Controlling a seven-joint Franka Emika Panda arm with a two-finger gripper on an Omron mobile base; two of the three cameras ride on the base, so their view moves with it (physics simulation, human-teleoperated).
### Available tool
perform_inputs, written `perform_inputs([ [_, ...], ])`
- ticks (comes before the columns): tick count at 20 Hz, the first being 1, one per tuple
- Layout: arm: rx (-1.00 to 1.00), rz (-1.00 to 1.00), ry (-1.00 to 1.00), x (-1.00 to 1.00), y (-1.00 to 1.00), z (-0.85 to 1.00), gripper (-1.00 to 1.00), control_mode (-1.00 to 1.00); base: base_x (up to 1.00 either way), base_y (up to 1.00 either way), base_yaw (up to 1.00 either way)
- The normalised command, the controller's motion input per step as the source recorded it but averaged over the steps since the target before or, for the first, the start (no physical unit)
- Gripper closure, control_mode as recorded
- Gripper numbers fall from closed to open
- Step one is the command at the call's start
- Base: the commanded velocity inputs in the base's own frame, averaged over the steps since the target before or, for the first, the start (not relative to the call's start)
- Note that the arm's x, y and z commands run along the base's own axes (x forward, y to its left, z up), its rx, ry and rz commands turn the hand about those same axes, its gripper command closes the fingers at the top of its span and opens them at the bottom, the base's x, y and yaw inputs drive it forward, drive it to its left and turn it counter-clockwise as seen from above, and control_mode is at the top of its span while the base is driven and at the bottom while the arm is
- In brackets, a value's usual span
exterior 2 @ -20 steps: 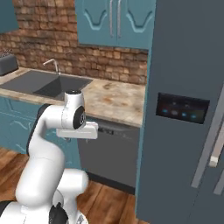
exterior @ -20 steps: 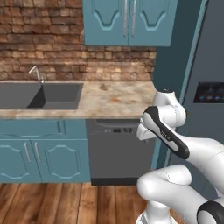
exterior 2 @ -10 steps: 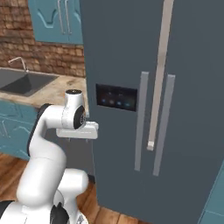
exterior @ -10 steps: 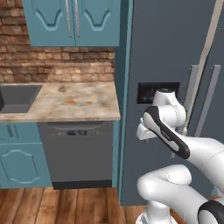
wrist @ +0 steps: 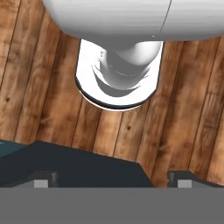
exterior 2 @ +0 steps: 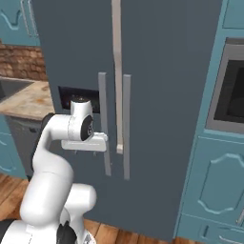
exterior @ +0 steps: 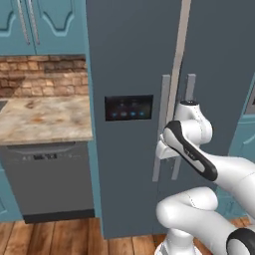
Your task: Place one of the steaks on the plate and the other in the bowl. Then place the bowl in the fridge.
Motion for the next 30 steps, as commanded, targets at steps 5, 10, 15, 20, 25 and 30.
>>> perform_inputs([
  [5,0.0,0.0,0.0,0.0,0.0,0.0,-1.0,1.0,0.04,-0.33,-0.23],
  [10,0.0,0.0,0.0,0.0,0.0,0.0,-1.0,1.0,-0.14,-0.09,-0.21],
  [15,0.0,0.0,0.0,0.0,0.0,0.0,-1.0,1.0,-0.34,0.0,-0.17],
  [20,0.0,0.0,0.0,0.0,0.0,0.0,-1.0,1.0,-0.24,0.0,-0.1],
  [25,0.0,0.0,0.0,0.0,0.0,0.0,-1.0,1.0,-0.36,0.0,-0.07],
  [30,0.0,0.0,0.0,0.0,0.0,0.0,-1.0,1.0,-0.07,0.0,0.0],
])
